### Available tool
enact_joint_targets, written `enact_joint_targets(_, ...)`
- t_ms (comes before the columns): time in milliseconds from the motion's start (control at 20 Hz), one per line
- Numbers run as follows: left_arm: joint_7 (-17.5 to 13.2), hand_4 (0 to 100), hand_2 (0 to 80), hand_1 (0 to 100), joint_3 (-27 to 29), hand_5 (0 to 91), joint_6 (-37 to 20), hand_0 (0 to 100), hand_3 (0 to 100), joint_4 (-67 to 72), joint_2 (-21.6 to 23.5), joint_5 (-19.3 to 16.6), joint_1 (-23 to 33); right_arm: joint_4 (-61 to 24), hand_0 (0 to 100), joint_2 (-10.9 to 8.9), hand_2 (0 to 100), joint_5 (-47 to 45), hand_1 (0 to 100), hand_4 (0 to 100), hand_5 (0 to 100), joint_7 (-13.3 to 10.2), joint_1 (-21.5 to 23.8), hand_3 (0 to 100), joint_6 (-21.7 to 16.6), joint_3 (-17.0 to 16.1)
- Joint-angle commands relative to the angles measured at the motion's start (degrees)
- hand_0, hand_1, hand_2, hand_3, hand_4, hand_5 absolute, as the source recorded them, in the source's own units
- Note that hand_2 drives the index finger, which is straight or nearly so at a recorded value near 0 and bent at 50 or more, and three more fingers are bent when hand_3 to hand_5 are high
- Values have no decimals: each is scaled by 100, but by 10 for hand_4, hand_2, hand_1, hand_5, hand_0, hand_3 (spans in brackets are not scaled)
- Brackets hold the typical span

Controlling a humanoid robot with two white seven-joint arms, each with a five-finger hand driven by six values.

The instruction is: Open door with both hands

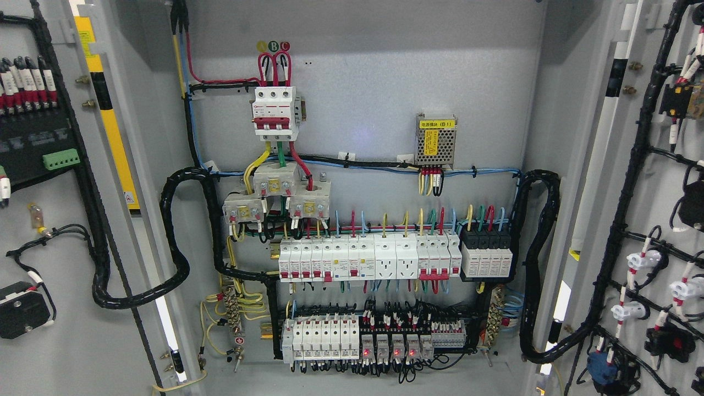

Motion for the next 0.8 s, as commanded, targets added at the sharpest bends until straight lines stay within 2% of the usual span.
enact_joint_targets(0, 462, 0, 0, 148, -168, 0, -41, 197, 0, 3631, 16, -307, -300, 3552, 215, 547, 0, 47, 64, 0, 0, -60, -717, 0, 15, 267)
enact_joint_targets(50, 717, 0, 0, 162, -229, 0, -6, 207, 0, 3992, 86, -420, -432, 3869, 215, 608, 0, 90, 64, 0, 0, -69, -814, 0, 15, 267)
enact_joint_targets(200, 1552, 0, 0, 186, -781, 0, 99, 257, 0, 5073, 297, -930, -906, 4660, 216, 626, 0, 380, 64, 0, 0, -69, -1026, 0, 24, 267)
enact_joint_targets(300, 1703, 0, 0, 186, -1133, 0, 230, 286, 0, 5496, 341, -958, -1152, 5057, 216, 626, 0, 503, 64, 0, 0, -86, -1122, 0, 24, 258)
enact_joint_targets(350, 1738, 0, 0, 188, -1291, 0, 336, 290, 0, 5568, 341, -966, -1188, 5215, 215, 626, 0, 521, 64, 0, 0, -182, -1175, 0, 33, 267)
enact_joint_targets(451, 1887, 0, 0, 185, -1625, 0, 686, 303, 0, 5577, 341, -966, -1189, 5479, 215, 626, 0, 539, 65, 0, 0, -489, -1237, 0, 68, 319)
enact_joint_targets(501, 1932, 0, 0, 184, -1775, 0, 836, 306, 0, 5577, 341, -966, -1189, 5567, 215, 635, 0, 626, 65, 0, 0, -682, -1281, 0, 233, 320)
enact_joint_targets(601, 1958, 0, 0, 175, -2030, 0, 969, 317, 0, 5586, 341, -966, -1180, 5595, 215, 635, 0, 976, 65, 0, 0, -1069, -1342, 0, 829, 267)
enact_joint_targets(701, 2159, 0, 0, 166, -2302, 0, 978, 322, 0, 5595, 350, -975, -1180, 5560, 215, 626, 0, 1258, 65, 0, 0, -1508, -1369, 0, 1445, 276)
enact_joint_targets(751, 2204, 0, 0, 159, -2443, 0, 970, 325, 0, 5595, 341, -966, -1171, 5568, 215, 635, 0, 1364, 65, 0, 0, -1728, -1430, 0, 1630, 276)
